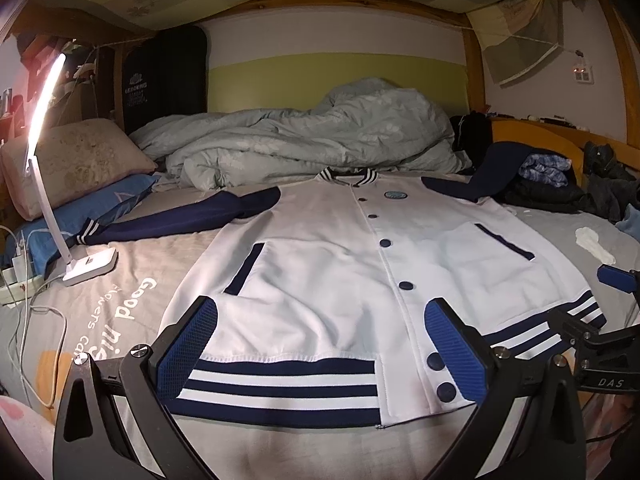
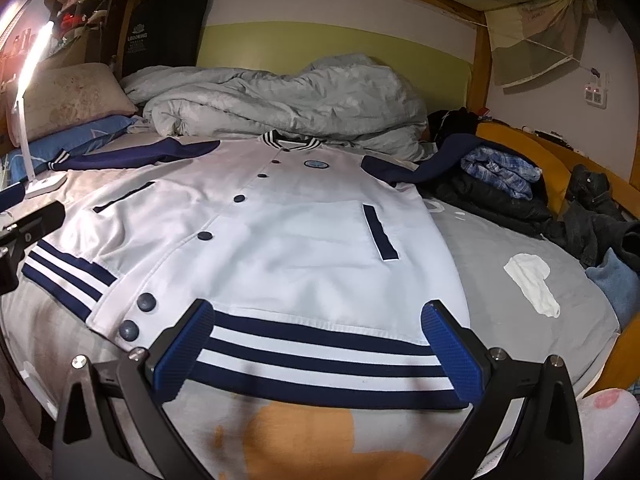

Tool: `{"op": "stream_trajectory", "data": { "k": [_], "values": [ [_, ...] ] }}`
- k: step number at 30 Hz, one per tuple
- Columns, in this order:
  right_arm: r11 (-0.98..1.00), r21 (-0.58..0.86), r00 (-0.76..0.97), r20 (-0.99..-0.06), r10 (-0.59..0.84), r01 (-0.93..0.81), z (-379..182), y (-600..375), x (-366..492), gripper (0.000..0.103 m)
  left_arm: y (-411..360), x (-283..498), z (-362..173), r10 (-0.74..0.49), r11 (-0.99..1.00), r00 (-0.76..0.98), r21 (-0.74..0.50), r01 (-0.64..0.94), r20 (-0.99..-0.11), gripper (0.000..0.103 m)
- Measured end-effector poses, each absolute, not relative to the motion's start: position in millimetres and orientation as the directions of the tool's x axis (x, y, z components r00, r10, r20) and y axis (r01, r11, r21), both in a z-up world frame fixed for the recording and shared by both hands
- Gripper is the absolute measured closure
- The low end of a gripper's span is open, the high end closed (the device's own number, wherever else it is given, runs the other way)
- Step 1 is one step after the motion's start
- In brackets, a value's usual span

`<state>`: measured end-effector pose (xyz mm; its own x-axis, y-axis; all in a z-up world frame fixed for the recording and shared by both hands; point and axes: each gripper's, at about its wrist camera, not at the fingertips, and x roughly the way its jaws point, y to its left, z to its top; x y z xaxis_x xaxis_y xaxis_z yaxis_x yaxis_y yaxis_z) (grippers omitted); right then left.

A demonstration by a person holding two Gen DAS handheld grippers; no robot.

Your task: Fold large clothes

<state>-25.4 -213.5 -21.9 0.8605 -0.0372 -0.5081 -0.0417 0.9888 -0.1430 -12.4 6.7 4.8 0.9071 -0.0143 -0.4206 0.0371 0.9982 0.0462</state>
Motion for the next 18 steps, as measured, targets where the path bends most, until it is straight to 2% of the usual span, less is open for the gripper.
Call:
{"op": "stream_trajectory", "data": {
  "k": [10, 15, 18],
  "values": [
    [0.982, -0.167, 0.844, -0.536, -0.015, -0.089, -27, -207, -23, 0.0, 9, -2, -4, 0.014, 0.998, 0.886, 0.059, 0.015, -0.463, 0.0],
    [0.959, -0.193, 0.788, -0.613, 0.049, -0.209, -41, -192, -21, 0.0, 5, -1, -6, 0.052, 0.994, 0.886, 0.113, 0.001, -0.46, 0.0],
    [0.926, -0.241, 0.754, -0.654, 0.066, -0.29, -53, -177, -23, 0.0, 7, 2, -7, 0.031, 0.993, 0.873, 0.111, 0.027, -0.487, 0.0]
  ]
}}
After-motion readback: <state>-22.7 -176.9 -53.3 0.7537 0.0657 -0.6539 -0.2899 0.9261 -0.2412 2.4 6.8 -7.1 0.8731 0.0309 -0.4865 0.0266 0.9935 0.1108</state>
